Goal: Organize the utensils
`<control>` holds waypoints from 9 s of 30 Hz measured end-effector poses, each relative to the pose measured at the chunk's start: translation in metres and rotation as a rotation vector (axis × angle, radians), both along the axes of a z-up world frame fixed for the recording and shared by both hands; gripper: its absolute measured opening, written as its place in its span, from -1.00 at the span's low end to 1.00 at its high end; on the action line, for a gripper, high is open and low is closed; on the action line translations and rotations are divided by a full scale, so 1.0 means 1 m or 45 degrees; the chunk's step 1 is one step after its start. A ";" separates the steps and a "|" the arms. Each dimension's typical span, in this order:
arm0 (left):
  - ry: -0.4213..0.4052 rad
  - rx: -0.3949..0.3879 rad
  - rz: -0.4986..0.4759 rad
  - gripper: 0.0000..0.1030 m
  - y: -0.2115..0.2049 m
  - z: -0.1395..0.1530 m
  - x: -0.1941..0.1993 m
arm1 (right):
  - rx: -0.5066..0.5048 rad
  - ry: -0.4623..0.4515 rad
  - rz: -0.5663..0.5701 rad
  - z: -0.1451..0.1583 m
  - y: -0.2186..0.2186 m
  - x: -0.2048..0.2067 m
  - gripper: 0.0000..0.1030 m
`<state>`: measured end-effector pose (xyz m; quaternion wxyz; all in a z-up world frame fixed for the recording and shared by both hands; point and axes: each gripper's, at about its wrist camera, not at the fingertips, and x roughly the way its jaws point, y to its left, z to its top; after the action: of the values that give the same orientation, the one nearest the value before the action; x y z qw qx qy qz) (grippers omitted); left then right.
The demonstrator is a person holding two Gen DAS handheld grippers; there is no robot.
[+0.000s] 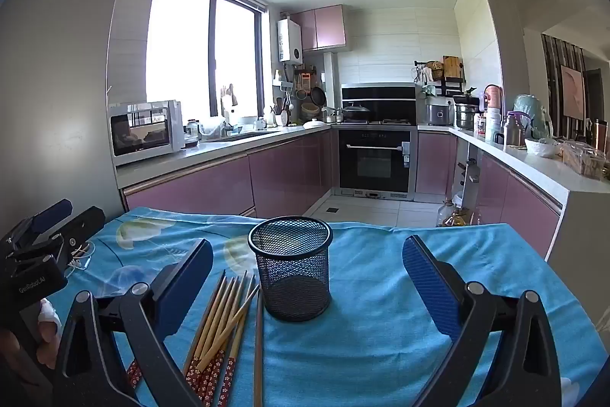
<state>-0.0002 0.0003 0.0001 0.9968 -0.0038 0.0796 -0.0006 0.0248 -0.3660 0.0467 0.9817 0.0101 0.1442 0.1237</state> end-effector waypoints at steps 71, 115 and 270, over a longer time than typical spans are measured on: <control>-0.016 0.002 -0.026 0.89 -0.001 0.001 -0.004 | 0.013 -0.023 -0.001 0.005 0.002 -0.003 0.87; -0.015 0.009 -0.026 0.89 -0.002 0.002 -0.005 | 0.024 -0.005 0.010 -0.002 0.004 -0.002 0.87; 0.575 -0.215 -0.633 -0.85 0.026 0.020 0.079 | 0.178 0.448 0.527 0.013 0.022 0.059 -0.89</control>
<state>0.0788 0.0264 0.0199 0.9195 -0.0668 0.2965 -0.2493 0.0838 -0.3441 0.0593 0.8924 0.0693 0.3027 0.3274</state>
